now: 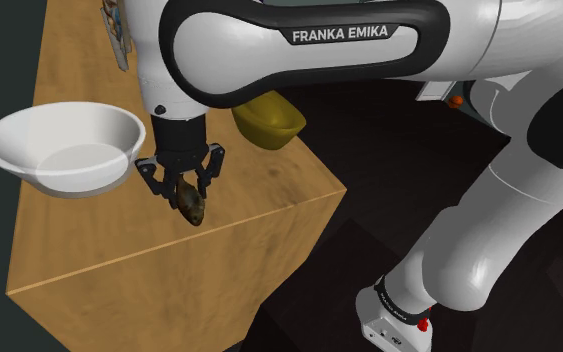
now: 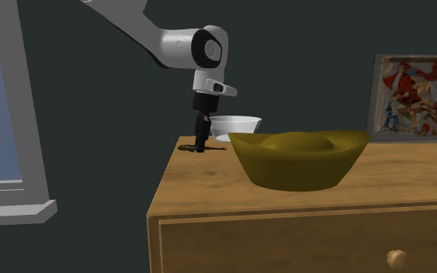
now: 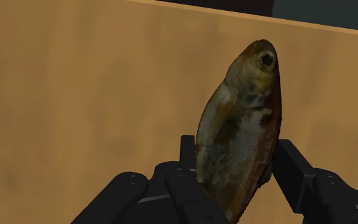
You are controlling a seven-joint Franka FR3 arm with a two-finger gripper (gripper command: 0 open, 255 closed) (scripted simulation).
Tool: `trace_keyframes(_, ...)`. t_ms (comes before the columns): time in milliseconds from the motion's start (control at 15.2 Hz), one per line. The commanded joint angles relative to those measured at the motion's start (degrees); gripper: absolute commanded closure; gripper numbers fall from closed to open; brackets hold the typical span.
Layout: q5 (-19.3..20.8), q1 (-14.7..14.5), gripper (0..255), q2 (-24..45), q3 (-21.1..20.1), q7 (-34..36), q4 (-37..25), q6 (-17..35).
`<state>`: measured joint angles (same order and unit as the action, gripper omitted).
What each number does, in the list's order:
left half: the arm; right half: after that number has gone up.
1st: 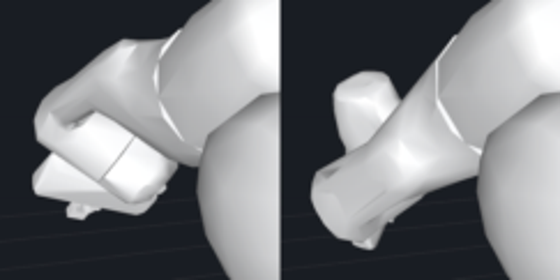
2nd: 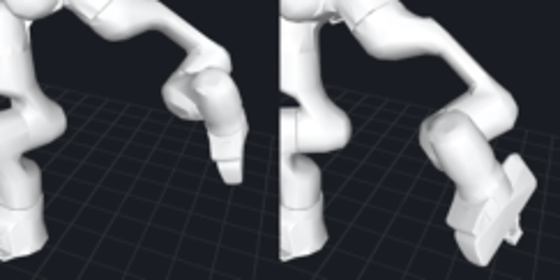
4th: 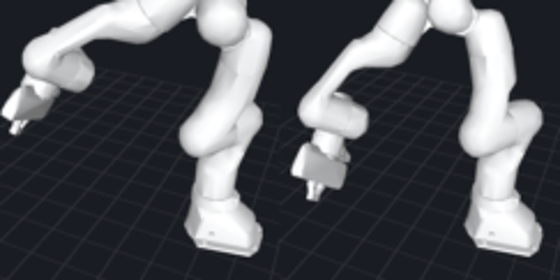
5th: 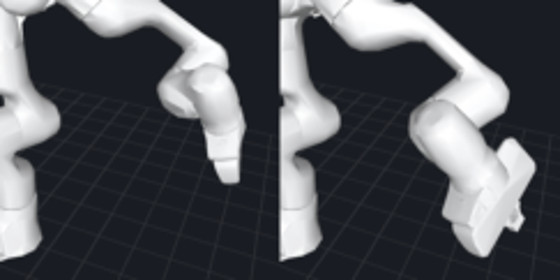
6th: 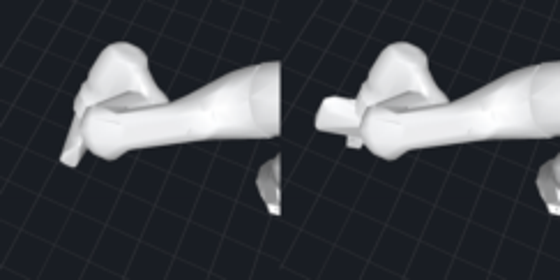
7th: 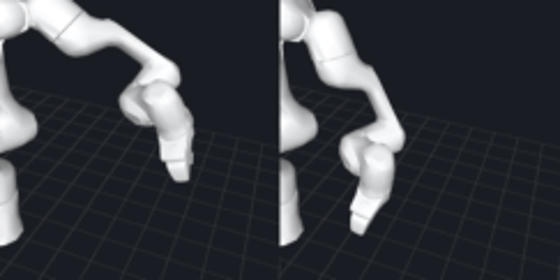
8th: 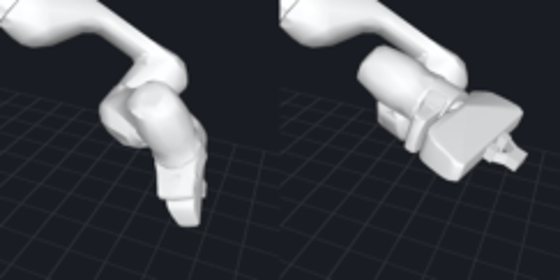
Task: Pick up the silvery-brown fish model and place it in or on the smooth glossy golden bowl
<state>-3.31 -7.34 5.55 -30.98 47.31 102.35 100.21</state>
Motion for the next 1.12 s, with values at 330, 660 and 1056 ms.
trace_keyframes(330,0.1,0.0,255,0.0,0.0,0.2,-1.0,-1.7)
trace_keyframes(660,0.0,0.0,255,-0.2,0.0,0.4,-4.6,-5.5)
trace_keyframes(1056,0.1,-0.1,255,0.1,-0.1,0.9,-9.5,-10.1)
